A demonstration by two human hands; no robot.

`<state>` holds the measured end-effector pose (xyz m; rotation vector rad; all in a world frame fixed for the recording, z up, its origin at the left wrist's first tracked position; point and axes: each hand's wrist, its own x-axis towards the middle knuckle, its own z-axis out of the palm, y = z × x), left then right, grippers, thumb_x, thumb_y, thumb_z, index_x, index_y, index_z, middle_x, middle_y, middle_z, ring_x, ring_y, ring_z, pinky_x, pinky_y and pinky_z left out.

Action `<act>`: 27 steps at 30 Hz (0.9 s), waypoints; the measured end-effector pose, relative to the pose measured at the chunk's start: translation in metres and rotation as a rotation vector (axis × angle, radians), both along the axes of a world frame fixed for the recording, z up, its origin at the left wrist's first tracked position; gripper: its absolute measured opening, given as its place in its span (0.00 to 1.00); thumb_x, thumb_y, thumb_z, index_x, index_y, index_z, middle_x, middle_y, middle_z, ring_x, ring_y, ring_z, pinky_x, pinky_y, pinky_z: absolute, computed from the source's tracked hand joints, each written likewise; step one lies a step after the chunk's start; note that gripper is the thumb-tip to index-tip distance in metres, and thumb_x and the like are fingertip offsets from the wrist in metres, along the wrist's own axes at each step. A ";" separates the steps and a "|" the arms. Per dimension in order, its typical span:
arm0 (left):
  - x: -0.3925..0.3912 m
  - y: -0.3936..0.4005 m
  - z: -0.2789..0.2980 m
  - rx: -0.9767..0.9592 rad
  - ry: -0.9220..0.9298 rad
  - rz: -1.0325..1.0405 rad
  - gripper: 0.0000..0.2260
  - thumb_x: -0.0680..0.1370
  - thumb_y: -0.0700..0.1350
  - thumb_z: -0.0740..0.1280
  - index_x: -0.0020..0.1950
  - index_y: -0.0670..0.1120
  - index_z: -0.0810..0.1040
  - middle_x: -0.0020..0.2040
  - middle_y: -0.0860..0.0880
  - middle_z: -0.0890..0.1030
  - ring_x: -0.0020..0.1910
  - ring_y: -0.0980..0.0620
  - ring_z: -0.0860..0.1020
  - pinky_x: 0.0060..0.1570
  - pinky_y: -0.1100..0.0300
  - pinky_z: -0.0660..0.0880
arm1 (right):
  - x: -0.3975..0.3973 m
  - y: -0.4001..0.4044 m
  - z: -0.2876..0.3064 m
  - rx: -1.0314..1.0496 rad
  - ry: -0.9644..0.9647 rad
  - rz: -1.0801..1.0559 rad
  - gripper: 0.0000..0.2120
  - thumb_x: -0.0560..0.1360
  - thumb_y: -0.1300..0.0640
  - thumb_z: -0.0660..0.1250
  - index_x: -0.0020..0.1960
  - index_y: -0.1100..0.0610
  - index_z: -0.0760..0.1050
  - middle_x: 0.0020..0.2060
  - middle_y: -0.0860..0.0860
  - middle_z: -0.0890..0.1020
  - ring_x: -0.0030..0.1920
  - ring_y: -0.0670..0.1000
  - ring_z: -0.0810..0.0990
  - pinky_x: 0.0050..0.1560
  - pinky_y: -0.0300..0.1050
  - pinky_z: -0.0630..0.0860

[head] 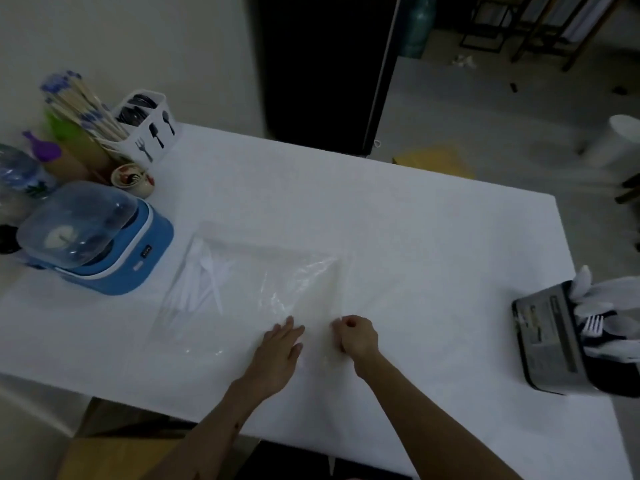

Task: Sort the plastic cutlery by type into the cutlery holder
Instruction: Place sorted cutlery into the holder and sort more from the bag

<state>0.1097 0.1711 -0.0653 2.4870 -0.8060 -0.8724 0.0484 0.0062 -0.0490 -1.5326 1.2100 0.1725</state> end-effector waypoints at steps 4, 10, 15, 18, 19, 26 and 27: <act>-0.002 -0.010 -0.002 -0.138 -0.124 0.012 0.18 0.83 0.46 0.56 0.73 0.48 0.66 0.77 0.50 0.58 0.77 0.49 0.52 0.73 0.62 0.47 | -0.018 -0.027 -0.005 -0.015 -0.044 -0.297 0.08 0.78 0.59 0.62 0.46 0.59 0.79 0.38 0.57 0.84 0.37 0.56 0.84 0.44 0.52 0.84; -0.003 -0.035 -0.007 -0.146 -0.317 0.055 0.17 0.79 0.42 0.63 0.69 0.44 0.72 0.76 0.43 0.59 0.77 0.40 0.52 0.74 0.49 0.51 | -0.075 -0.089 -0.005 -0.210 -0.021 -0.448 0.07 0.79 0.58 0.62 0.47 0.59 0.76 0.37 0.56 0.84 0.38 0.57 0.84 0.47 0.57 0.83; 0.016 -0.046 0.008 -0.060 -0.309 0.475 0.22 0.79 0.40 0.63 0.71 0.35 0.66 0.73 0.33 0.63 0.72 0.35 0.61 0.71 0.46 0.58 | -0.110 -0.114 0.003 -0.358 0.013 -0.310 0.09 0.78 0.60 0.61 0.58 0.54 0.71 0.39 0.55 0.82 0.38 0.58 0.83 0.44 0.57 0.83; 0.026 -0.057 0.016 -0.048 -0.210 0.595 0.21 0.79 0.43 0.64 0.68 0.33 0.67 0.63 0.32 0.73 0.63 0.34 0.71 0.63 0.46 0.66 | -0.110 -0.119 0.005 -0.334 -0.032 -0.200 0.10 0.79 0.56 0.63 0.59 0.48 0.68 0.39 0.53 0.81 0.37 0.58 0.84 0.41 0.55 0.83; 0.027 -0.060 0.018 -0.045 -0.222 0.587 0.20 0.79 0.44 0.65 0.66 0.33 0.70 0.60 0.32 0.75 0.61 0.35 0.72 0.61 0.47 0.67 | -0.108 -0.119 0.004 -0.358 -0.018 -0.181 0.08 0.79 0.54 0.63 0.58 0.49 0.69 0.40 0.53 0.82 0.37 0.57 0.84 0.42 0.55 0.83; 0.004 -0.076 0.058 -0.389 -0.297 0.692 0.07 0.74 0.42 0.72 0.48 0.39 0.83 0.45 0.42 0.83 0.45 0.47 0.82 0.47 0.65 0.72 | -0.110 -0.130 0.002 -0.425 0.122 -0.201 0.04 0.78 0.57 0.66 0.52 0.55 0.75 0.43 0.53 0.80 0.43 0.56 0.80 0.43 0.46 0.77; -0.001 -0.079 0.068 -0.453 -0.327 0.660 0.07 0.73 0.42 0.72 0.48 0.40 0.83 0.43 0.44 0.83 0.42 0.49 0.81 0.46 0.69 0.71 | -0.111 -0.131 0.002 -0.404 0.126 -0.197 0.04 0.77 0.57 0.66 0.51 0.56 0.76 0.43 0.53 0.80 0.43 0.56 0.80 0.43 0.46 0.76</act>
